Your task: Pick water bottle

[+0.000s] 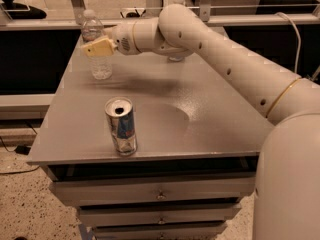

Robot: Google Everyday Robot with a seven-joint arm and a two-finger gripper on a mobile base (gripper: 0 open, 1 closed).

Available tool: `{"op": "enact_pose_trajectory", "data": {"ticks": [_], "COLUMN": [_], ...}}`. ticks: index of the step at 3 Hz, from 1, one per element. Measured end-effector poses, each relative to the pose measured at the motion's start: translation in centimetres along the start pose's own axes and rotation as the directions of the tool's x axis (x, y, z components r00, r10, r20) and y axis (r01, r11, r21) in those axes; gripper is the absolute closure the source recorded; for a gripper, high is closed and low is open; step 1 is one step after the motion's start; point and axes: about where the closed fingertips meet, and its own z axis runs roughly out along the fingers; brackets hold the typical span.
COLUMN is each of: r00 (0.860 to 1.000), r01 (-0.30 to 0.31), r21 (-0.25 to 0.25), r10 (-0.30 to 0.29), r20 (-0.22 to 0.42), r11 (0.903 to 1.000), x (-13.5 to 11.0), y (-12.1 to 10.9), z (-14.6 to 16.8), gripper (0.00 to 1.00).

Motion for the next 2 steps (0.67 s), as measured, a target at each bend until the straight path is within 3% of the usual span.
{"op": "enact_pose_trajectory", "data": {"ticks": [2], "r00": [0.999], "r01": [-0.016], "r21": [-0.013], "r10": [0.016], "r20": [0.041], "r11": [0.9998], "x": [-1.0], "y": [0.3], "z": [-1.6], "gripper": [0.82]}}
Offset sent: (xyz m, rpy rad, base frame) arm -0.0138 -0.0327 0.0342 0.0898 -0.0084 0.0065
